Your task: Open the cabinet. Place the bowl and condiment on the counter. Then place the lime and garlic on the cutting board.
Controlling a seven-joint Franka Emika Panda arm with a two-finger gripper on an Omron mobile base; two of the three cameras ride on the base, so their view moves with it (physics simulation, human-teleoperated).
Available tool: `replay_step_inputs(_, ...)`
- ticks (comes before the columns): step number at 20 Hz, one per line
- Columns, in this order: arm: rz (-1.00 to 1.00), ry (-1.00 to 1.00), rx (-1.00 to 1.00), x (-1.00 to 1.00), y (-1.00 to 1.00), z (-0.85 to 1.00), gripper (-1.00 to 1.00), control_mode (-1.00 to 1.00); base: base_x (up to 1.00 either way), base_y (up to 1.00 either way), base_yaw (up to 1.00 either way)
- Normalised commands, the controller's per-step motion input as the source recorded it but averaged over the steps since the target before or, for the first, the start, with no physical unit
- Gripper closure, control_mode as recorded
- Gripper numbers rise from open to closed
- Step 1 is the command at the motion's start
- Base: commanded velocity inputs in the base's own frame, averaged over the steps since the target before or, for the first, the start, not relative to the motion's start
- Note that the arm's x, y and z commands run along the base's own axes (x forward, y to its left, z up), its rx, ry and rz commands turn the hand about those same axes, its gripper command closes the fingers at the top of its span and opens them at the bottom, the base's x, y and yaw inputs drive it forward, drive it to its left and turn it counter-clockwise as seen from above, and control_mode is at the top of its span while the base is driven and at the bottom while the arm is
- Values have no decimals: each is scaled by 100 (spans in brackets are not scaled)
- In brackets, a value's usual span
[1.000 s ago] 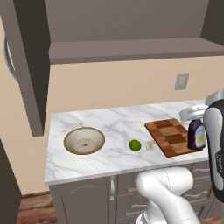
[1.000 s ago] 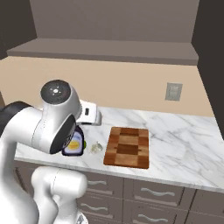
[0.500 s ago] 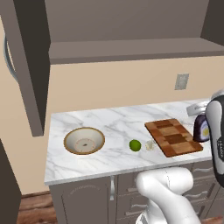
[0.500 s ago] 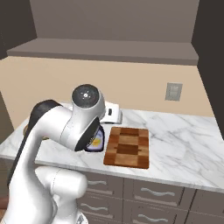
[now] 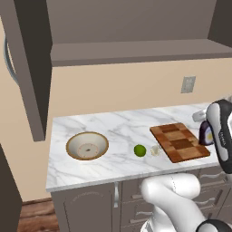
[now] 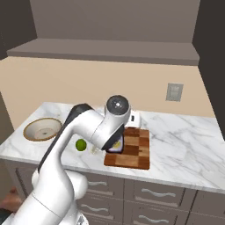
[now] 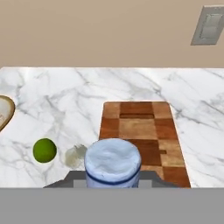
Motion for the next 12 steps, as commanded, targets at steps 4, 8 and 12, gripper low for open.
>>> replay_step_inputs(4, -5, -8, 1, 31, -46, -35, 100, -100, 0, 0, 0)
replay_step_inputs(8, -8, -16, 7, 2, -48, -9, 100, -100, 0, 0, 0)
replay_step_inputs(12, -6, -12, 1, 21, -37, -45, 100, -100, 0, 0, 0)
